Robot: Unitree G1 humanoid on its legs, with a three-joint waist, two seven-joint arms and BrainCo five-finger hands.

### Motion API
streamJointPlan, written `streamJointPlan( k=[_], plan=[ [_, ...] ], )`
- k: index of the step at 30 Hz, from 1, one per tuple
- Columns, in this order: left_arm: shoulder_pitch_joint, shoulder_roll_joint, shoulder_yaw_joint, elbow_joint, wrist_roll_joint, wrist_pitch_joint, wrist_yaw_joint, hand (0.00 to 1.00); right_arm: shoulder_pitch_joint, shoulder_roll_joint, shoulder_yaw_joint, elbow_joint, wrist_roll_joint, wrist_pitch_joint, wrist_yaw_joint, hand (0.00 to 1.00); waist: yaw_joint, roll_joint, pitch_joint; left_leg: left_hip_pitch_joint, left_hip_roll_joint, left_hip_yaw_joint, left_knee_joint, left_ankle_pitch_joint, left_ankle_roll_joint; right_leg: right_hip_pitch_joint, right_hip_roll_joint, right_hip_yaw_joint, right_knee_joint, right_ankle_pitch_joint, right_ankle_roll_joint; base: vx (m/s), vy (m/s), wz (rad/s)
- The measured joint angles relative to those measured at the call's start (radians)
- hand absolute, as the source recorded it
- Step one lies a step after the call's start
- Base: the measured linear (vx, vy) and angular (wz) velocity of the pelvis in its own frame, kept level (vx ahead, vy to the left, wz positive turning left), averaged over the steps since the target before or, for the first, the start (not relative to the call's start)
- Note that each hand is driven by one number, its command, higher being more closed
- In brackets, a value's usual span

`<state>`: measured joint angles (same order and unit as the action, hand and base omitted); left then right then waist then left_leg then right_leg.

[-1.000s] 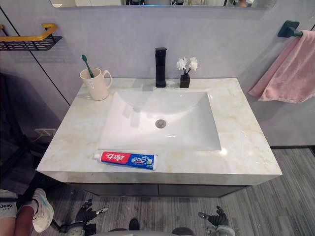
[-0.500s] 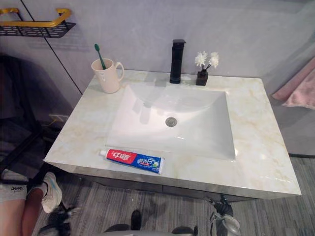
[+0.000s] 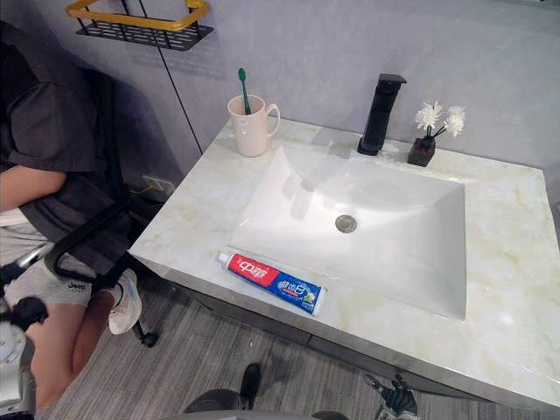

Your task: Organize washtable

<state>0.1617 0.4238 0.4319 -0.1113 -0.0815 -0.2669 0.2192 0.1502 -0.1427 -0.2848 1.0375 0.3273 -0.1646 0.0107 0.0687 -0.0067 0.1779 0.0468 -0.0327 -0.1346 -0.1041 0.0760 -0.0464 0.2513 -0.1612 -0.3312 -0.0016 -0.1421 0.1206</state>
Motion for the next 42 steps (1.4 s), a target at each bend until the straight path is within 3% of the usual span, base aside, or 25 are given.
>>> streamJointPlan(
  k=[4, 8, 10, 13, 18, 25, 27, 34, 42],
  plan=[
    [0.001, -0.002, -0.198, -0.217, 0.089, -0.029, -0.033, 0.00, 0.001, -0.004, -0.040, 0.004, 0.016, 0.013, 0.017, 0.00, -0.002, 0.013, -0.012, -0.009, 0.002, -0.003, 0.000, 0.010, -0.006, -0.011, 0.001, 0.000, 0.011, 0.000, 0.000, -0.03, -0.030, 0.05],
    [0.001, 0.114, -0.432, -0.304, 0.239, -0.037, -0.095, 0.00, 0.003, -0.006, -0.035, 0.033, 0.016, 0.018, 0.024, 0.00, -0.027, 0.018, -0.030, -0.027, 0.016, 0.006, 0.000, 0.011, -0.008, -0.032, 0.005, 0.005, 0.024, -0.002, -0.002, -0.06, -0.037, -0.04],
    [0.001, 0.155, -0.471, -0.307, 0.305, -0.044, -0.150, 0.00, 0.003, -0.006, -0.032, 0.037, 0.016, 0.018, 0.036, 0.00, -0.038, 0.022, -0.035, -0.034, 0.022, 0.016, 0.000, 0.012, -0.009, -0.048, 0.008, 0.015, 0.031, -0.002, -0.002, -0.05, -0.021, -0.14],
    [-0.001, 0.187, -0.471, -0.301, 0.357, -0.047, -0.194, 0.00, 0.011, -0.007, -0.017, 0.036, 0.015, 0.019, 0.036, 0.00, -0.054, 0.014, -0.043, -0.025, 0.029, 0.035, 0.000, 0.013, -0.009, -0.058, 0.010, 0.036, 0.035, -0.002, -0.003, -0.04, -0.018, -0.20],
    [-0.031, 0.228, -0.568, -0.207, 0.420, -0.052, -0.242, 0.00, 0.015, -0.011, 0.032, 0.034, 0.009, 0.019, 0.038, 0.00, -0.058, 0.002, -0.046, -0.005, 0.034, 0.045, 0.000, 0.018, -0.004, -0.048, 0.014, 0.043, 0.029, -0.002, -0.003, -0.03, -0.024, -0.06],
    [-0.079, 0.227, -0.628, -0.106, 0.496, -0.048, -0.244, 0.00, 0.005, -0.013, 0.069, 0.021, -0.022, 0.020, 0.037, 0.00, -0.060, -0.003, -0.045, -0.006, 0.034, 0.041, 0.000, 0.018, -0.004, -0.038, 0.017, 0.037, 0.008, 0.000, -0.004, 0.00, -0.023, 0.02],
    [-0.113, 0.227, -0.642, -0.074, 0.528, -0.046, -0.242, 0.00, -0.009, -0.013, 0.074, 0.011, -0.022, 0.020, 0.037, 0.00, -0.074, -0.011, -0.040, -0.005, 0.032, 0.041, 0.000, 0.018, -0.004, -0.030, 0.017, 0.031, -0.001, 0.001, -0.004, 0.03, -0.041, 0.06],
    [-0.154, 0.225, -0.679, -0.032, 0.547, -0.026, -0.240, 0.00, -0.044, -0.012, 0.091, -0.001, -0.024, 0.021, 0.036, 0.00, -0.107, -0.018, -0.035, -0.006, 0.032, 0.058, 0.000, 0.018, -0.004, -0.028, 0.018, 0.031, -0.006, 0.000, -0.004, 0.02, -0.031, 0.00],
    [-0.233, 0.225, -0.739, 0.037, 0.547, -0.023, -0.241, 0.00, -0.046, -0.011, 0.097, 0.000, -0.028, 0.035, 0.036, 0.00, -0.119, -0.019, -0.035, -0.003, 0.037, 0.074, 0.000, 0.018, -0.004, -0.028, 0.017, 0.036, -0.007, 0.002, -0.005, 0.00, -0.014, -0.01]
  ],
)
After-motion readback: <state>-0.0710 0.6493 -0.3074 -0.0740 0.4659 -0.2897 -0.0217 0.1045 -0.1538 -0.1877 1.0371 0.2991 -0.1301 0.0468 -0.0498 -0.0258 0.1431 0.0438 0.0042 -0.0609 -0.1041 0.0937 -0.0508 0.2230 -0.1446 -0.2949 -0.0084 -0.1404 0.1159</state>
